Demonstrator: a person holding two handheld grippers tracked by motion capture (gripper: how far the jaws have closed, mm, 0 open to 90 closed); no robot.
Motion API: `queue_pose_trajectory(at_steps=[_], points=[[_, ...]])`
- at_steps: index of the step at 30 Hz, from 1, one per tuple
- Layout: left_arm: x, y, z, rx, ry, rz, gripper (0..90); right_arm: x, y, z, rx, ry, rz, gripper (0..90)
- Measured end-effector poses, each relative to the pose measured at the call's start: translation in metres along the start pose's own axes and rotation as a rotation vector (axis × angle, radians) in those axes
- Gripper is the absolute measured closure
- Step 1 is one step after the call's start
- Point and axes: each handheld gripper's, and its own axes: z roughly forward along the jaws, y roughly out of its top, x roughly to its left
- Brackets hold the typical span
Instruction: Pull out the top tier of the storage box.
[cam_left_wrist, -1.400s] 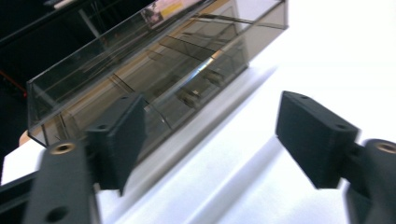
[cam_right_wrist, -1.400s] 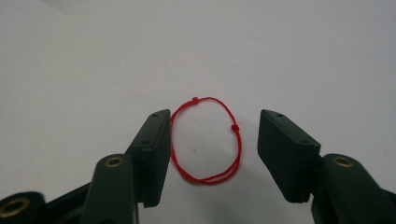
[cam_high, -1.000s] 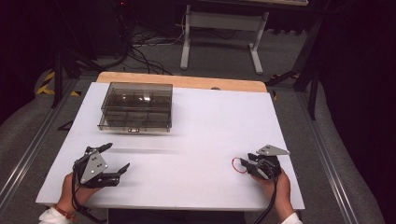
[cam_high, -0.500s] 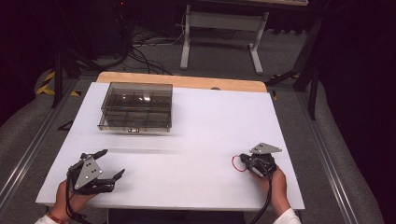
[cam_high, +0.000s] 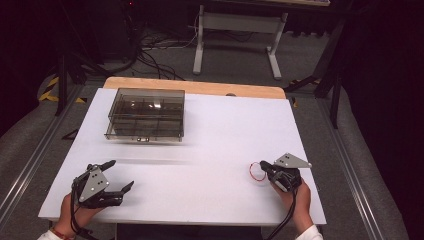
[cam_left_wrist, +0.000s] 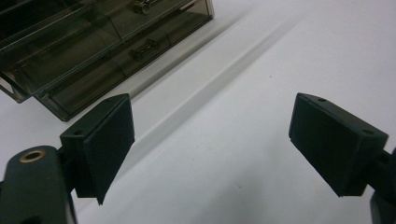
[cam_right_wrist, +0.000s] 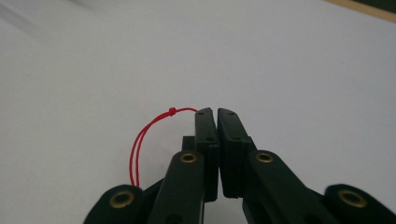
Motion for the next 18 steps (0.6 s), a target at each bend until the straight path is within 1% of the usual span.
queue_pose_trajectory(at_steps=[1, 7, 10, 11, 15, 17, 18], points=[[0.000, 0.000, 0.000, 0.002, -0.005, 0.007, 15.0, 0.001, 0.001, -0.002, -0.013, -0.003, -0.005, 88.6], [0.000, 0.001, 0.001, 0.001, -0.009, -0.007, 15.0, 0.004, 0.007, -0.012, -0.080, -0.010, -0.019, 88.7], [-0.002, 0.003, 0.000, -0.010, -0.022, -0.002, 15.0, 0.004, 0.010, -0.016, -0.100, -0.002, -0.029, 88.8], [-0.003, 0.004, -0.001, -0.013, -0.026, -0.006, 15.0, 0.005, 0.011, -0.017, -0.106, 0.001, -0.031, 88.7], [-0.004, 0.004, -0.001, -0.014, -0.028, 0.000, 15.0, 0.006, 0.016, -0.020, -0.136, -0.008, -0.035, 88.7], [-0.004, 0.004, 0.000, -0.014, -0.028, -0.008, 15.0, 0.006, 0.019, -0.021, -0.150, -0.016, -0.038, 88.8], [-0.004, 0.005, 0.000, -0.017, -0.040, -0.021, 15.1, 0.006, 0.020, -0.022, -0.161, -0.019, -0.041, 88.7]])
